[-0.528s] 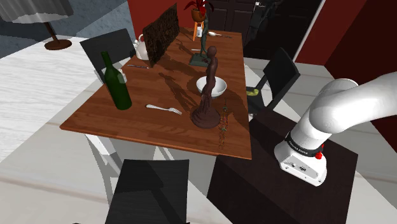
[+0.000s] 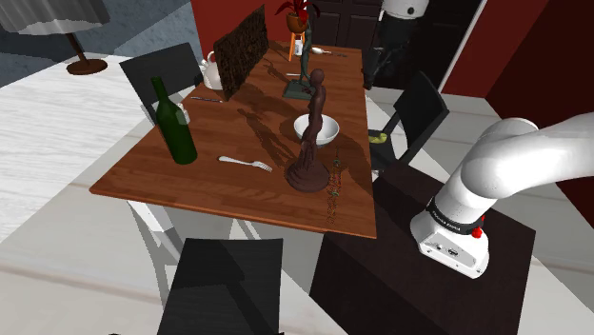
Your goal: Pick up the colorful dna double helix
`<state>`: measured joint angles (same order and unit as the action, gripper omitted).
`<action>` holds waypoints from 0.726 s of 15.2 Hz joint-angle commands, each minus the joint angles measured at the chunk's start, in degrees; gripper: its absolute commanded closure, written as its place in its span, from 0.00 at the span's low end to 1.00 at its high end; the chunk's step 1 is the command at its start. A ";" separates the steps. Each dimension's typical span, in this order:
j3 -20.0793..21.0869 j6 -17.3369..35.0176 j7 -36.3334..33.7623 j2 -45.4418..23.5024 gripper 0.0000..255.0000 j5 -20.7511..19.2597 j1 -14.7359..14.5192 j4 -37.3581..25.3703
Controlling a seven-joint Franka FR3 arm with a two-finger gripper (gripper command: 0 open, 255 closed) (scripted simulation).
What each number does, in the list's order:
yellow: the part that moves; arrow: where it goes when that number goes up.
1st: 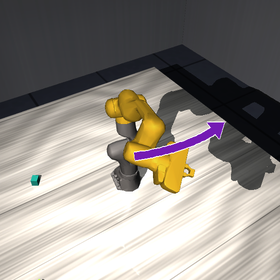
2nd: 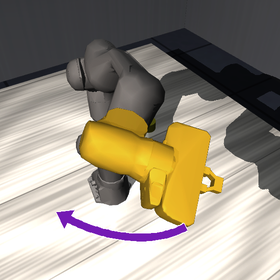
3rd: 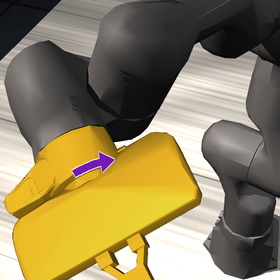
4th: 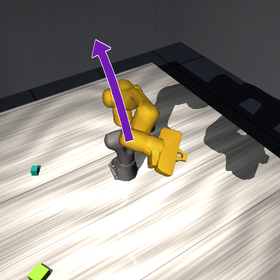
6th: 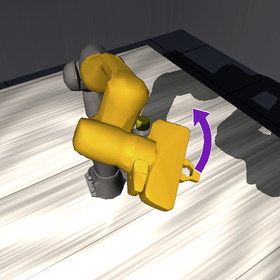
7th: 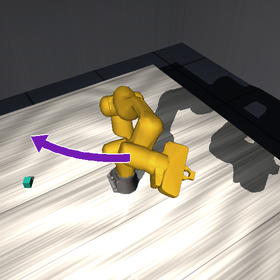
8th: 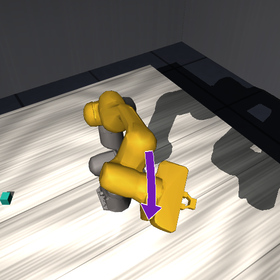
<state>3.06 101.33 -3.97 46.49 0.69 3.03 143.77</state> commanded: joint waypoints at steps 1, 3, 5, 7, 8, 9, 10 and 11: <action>0.75 3.17 -3.30 1.15 0.00 1.35 0.60 4.46; 1.70 6.47 -6.50 1.64 0.00 2.87 1.03 8.38; 2.77 9.97 -9.72 1.77 0.00 4.54 1.32 12.11; 3.97 13.72 -12.93 1.47 0.00 6.38 1.45 15.62; 4.62 15.71 -14.54 1.14 0.00 7.38 1.45 17.29; 5.29 17.78 -16.15 0.66 0.00 8.42 1.38 18.88; 6.01 19.95 -17.75 0.02 0.00 9.53 1.28 20.41; 6.74 22.23 -19.34 -0.79 0.00 10.68 1.12 21.85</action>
<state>8.48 120.73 -20.98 46.74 9.80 4.65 164.06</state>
